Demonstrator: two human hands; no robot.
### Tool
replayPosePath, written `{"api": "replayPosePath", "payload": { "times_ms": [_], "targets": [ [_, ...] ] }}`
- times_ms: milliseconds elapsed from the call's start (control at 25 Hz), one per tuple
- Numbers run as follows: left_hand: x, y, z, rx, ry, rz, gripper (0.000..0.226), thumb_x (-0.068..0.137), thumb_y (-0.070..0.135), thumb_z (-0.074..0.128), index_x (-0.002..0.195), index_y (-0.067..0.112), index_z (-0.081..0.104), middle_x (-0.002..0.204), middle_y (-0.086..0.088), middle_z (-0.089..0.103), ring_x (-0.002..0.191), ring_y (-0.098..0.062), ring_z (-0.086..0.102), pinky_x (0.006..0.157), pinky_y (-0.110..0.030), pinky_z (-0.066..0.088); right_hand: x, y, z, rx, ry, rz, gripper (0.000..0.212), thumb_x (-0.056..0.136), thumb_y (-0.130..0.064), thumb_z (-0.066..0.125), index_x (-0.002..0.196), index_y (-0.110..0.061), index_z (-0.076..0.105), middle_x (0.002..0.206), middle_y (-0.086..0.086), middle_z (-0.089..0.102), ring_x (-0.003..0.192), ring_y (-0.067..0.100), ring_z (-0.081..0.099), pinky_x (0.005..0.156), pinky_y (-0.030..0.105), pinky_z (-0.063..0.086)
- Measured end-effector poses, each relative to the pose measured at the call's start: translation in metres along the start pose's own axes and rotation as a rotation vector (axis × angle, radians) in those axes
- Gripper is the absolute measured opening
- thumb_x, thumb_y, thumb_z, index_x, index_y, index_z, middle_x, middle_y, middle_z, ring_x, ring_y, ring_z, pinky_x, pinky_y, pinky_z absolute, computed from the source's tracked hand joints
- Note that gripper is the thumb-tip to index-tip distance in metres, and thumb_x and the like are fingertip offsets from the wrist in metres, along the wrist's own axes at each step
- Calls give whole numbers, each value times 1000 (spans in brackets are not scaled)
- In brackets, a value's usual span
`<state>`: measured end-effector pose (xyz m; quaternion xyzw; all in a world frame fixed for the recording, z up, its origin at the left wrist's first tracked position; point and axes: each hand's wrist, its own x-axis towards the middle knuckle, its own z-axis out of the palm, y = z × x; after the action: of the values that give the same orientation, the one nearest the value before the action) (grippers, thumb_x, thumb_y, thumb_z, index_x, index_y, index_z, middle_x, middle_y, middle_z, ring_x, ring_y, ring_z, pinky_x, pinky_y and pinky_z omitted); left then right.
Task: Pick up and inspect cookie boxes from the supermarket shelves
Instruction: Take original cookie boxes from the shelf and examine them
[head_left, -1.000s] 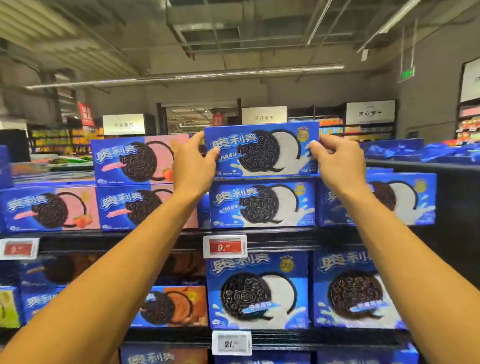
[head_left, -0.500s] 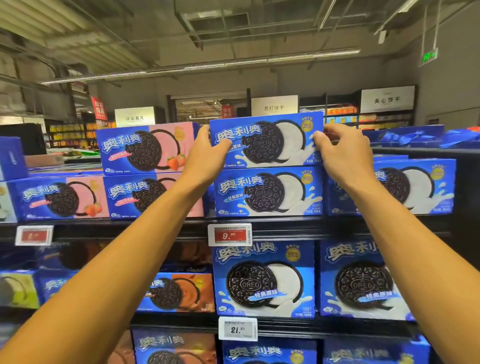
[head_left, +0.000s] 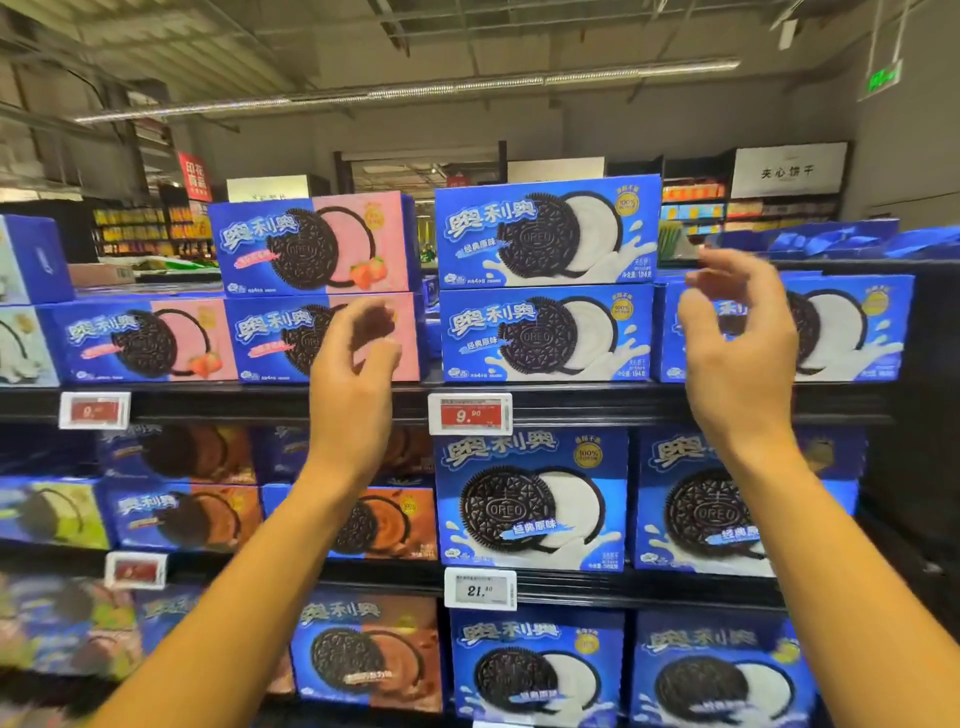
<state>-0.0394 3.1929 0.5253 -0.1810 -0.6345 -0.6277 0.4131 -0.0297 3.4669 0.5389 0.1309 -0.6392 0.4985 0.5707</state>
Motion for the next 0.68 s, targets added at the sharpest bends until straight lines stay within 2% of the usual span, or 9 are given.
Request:
{"api": "replayPosePath", "payload": {
  "times_ms": [80, 160, 240, 320, 400, 480, 560, 680],
  "targets": [
    [-44, -29, -9, -65, 76, -82, 34, 84, 7, 52, 103, 32, 65, 102, 8, 69, 98, -9, 64, 89, -29, 51, -55, 15, -10, 118, 103, 130, 23, 93, -15, 57, 99, -36, 52, 92, -15, 58, 83, 4, 57, 73, 20, 45],
    [-77, -60, -3, -49, 94, -273, 34, 90, -3, 51, 106, 24, 63, 101, 6, 66, 100, -13, 63, 86, -27, 48, -102, 36, -10, 110, 106, 319, 23, 93, -9, 57, 95, -32, 52, 87, -7, 56, 72, -3, 53, 69, 12, 42],
    [-94, -84, 7, 116, 11, -400, 41, 91, -10, 49, 125, 13, 55, 120, -7, 59, 107, -23, 56, 86, -19, 41, -134, 57, -4, 2, 6, 500, 18, 97, -7, 56, 100, -25, 58, 92, -1, 61, 74, -6, 55, 68, 7, 41],
    [-97, -98, 15, 223, -81, -492, 54, 93, -7, 49, 144, 7, 38, 139, -14, 45, 113, -19, 48, 89, -16, 36, -154, 72, 2, -84, -85, 601, 15, 100, -14, 55, 112, -19, 63, 104, 2, 62, 83, -6, 56, 73, 9, 43],
    [-97, -103, 22, 275, -156, -524, 63, 95, 1, 51, 152, 8, 24, 151, -11, 33, 129, -20, 40, 106, -30, 34, -166, 78, 8, -140, -143, 602, 25, 101, -21, 53, 124, -14, 62, 110, 1, 57, 89, -5, 56, 76, 11, 42],
    [-96, -104, 27, 314, -189, -535, 66, 95, 7, 52, 153, 8, 21, 156, -10, 28, 140, -21, 32, 117, -39, 26, -172, 78, 13, -171, -156, 587, 35, 102, -24, 53, 134, -9, 58, 111, 1, 54, 93, 6, 56, 81, 20, 44],
    [-95, -103, 28, 328, -194, -530, 66, 95, 9, 54, 153, 8, 23, 157, -9, 29, 143, -22, 29, 118, -39, 23, -175, 78, 15, -181, -162, 565, 41, 102, -26, 54, 140, -9, 54, 117, 1, 53, 103, 17, 56, 89, 34, 47],
    [-94, -101, 27, 302, -189, -572, 65, 95, 13, 54, 153, 10, 24, 156, -9, 32, 143, -23, 31, 118, -44, 25, -175, 81, 14, -215, -183, 572, 45, 102, -29, 55, 142, -8, 50, 131, 5, 49, 115, 23, 52, 97, 40, 45]
  ]
}}
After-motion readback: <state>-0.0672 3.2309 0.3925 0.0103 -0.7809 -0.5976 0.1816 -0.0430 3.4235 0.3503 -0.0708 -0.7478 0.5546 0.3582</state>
